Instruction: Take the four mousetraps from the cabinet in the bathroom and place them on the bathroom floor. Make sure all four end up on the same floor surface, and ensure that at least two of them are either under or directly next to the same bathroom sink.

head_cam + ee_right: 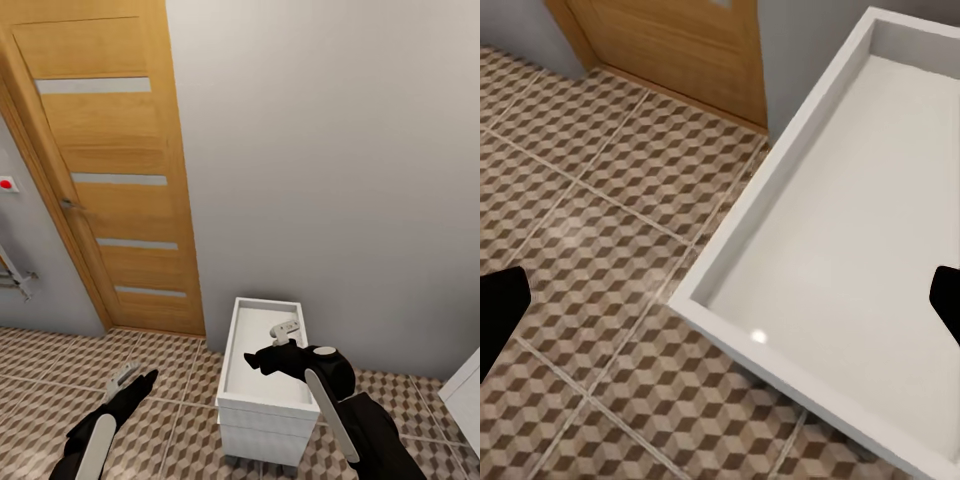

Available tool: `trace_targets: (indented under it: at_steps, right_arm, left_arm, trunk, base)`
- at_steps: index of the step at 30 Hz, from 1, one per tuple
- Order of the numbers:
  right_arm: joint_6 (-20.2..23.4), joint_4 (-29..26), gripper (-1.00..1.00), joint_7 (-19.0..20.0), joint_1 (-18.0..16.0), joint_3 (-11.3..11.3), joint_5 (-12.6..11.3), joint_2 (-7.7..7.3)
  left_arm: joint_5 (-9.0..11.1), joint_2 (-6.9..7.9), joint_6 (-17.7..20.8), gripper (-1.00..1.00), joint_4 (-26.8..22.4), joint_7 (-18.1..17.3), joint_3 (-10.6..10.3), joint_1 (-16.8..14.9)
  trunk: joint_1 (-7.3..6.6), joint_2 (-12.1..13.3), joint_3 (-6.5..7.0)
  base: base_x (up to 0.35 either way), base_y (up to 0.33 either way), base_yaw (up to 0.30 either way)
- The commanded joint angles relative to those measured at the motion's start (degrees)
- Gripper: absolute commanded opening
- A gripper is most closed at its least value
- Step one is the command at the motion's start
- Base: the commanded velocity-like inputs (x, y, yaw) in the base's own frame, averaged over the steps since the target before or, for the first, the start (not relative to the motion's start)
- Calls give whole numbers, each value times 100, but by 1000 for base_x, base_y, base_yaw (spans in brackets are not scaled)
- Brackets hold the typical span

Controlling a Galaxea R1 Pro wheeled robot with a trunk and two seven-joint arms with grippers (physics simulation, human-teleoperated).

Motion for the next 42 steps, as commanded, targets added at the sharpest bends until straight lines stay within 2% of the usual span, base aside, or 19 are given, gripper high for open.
trace_targets:
  at_steps: [1, 42]
  right_arm:
    - [0, 0, 100, 0, 0, 0, 1, 1]
    - [-15, 9, 100, 3, 0, -5, 5, 11]
  left_arm:
    - [-1, 1, 1, 100, 14, -1, 13, -9]
    - [-14, 3, -18, 100, 67, 57, 62, -33]
  trunk:
    - [-23, 42, 22]
    - [-923, 1686, 832]
  base:
    - [0, 0, 279]
    - [0, 0, 285]
